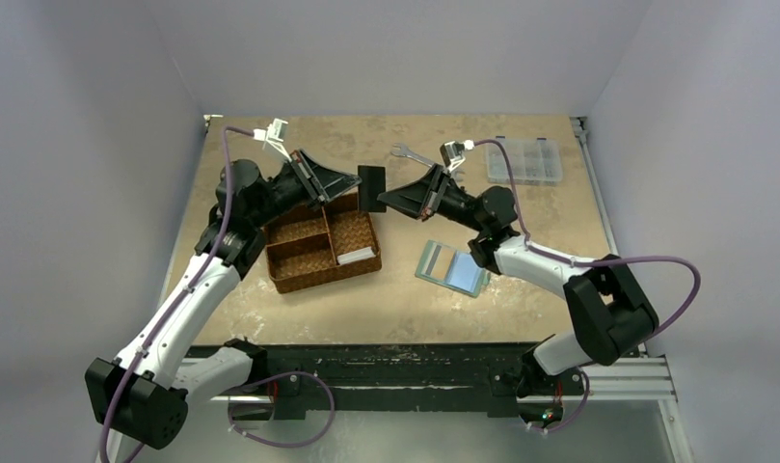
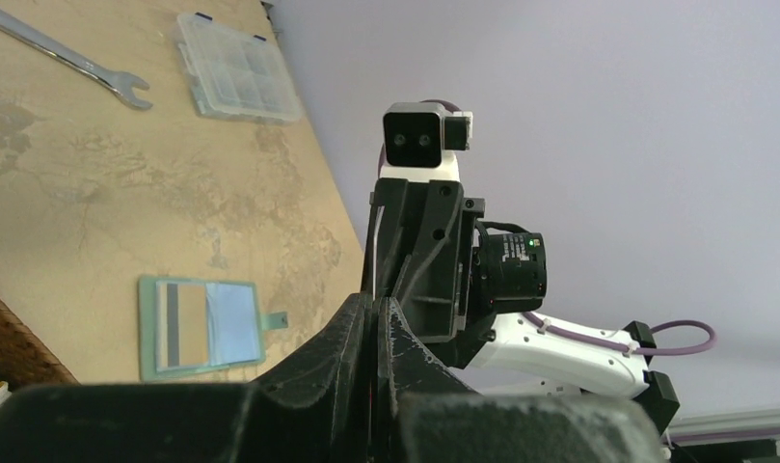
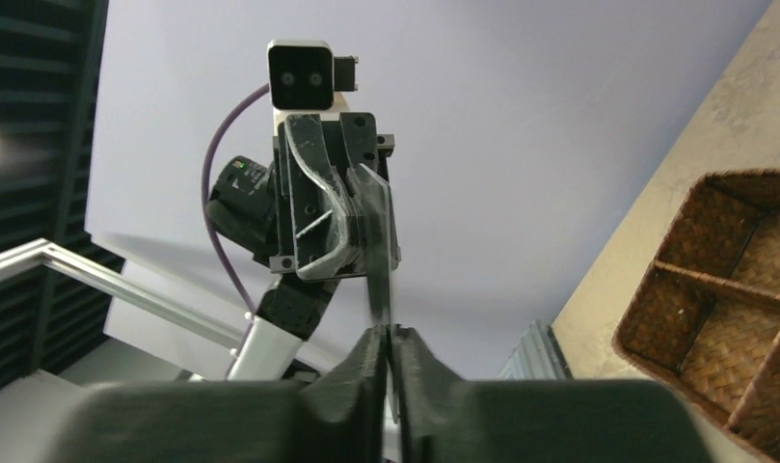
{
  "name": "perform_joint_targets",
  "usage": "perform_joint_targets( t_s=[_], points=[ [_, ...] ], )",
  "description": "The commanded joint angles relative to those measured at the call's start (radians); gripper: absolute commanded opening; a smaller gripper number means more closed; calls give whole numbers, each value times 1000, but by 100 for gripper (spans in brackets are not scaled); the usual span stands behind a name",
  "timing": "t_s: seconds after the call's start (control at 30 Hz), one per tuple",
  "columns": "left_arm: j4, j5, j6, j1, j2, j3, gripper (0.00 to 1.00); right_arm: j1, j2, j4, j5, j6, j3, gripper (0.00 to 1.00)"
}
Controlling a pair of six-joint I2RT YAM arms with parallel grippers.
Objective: Put the credit cards into the card holder
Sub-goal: Insert the credit card into the card holder.
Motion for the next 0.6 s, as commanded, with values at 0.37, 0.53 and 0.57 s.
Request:
perform_joint_targets(
  t_s=[0.37,0.53,0.57],
  points=[
    [-304,-273,335,-239,189,106,73,-260,-365,-1217,181,-733,-56,0],
    [-249,-338,390,-372,335,142,58,-293,-375,-1646,297,-915,-72,0],
    [-222,-337,391,-393,367,151,52,-307,-395,-1612,238,-892,-105,0]
  ],
)
